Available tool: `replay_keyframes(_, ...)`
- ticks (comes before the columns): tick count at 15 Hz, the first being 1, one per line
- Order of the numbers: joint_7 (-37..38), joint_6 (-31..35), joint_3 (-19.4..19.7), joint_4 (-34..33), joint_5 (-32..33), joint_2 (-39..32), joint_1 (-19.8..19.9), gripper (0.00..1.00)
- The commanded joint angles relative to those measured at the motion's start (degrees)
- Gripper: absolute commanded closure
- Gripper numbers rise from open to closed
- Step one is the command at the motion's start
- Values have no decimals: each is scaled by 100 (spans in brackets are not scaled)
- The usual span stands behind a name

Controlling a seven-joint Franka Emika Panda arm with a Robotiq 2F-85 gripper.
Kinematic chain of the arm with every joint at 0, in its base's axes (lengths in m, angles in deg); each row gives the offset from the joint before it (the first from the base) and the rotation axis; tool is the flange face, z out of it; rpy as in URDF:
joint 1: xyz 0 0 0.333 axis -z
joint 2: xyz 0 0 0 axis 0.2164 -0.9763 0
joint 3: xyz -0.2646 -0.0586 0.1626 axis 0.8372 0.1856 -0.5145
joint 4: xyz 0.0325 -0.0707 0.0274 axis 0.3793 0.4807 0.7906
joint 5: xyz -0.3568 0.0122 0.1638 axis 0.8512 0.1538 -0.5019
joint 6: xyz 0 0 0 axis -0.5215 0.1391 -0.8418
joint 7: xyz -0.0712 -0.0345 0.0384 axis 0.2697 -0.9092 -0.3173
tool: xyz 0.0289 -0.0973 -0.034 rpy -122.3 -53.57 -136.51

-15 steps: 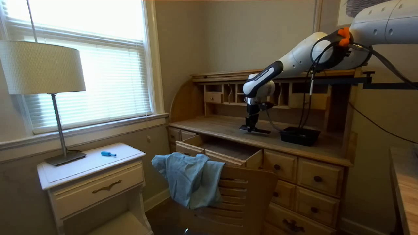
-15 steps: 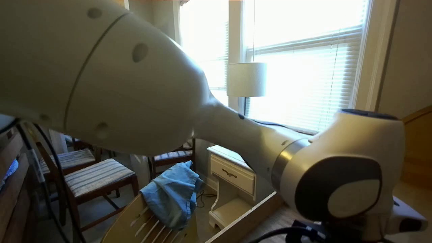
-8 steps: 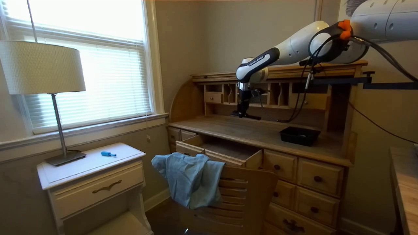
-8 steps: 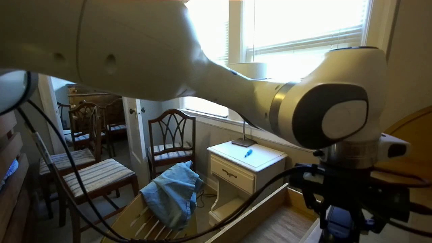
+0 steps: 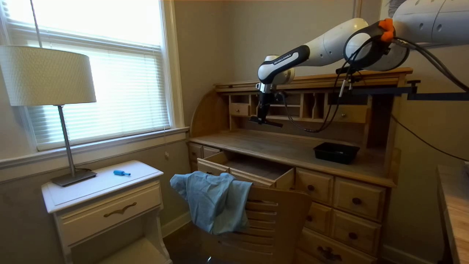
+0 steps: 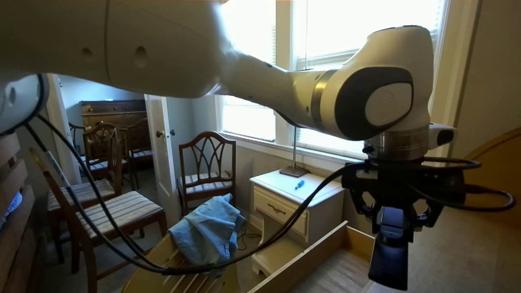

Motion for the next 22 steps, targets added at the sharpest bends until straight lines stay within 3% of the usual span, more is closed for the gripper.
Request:
replay_keyframes(1,-17,-1,0,0,0,-1,6,44)
replay_keyframes(2,-31,-3,0,0,0,0,13,69)
replay_keyframes(8,532,-183,68,-104,-24,-43,-83,69)
replay_keyframes(13,838,-428,-124,-200,-131,-82,-247,69)
replay_keyframes(22,481,-646,-1039,-332,-525,-388,-263,69)
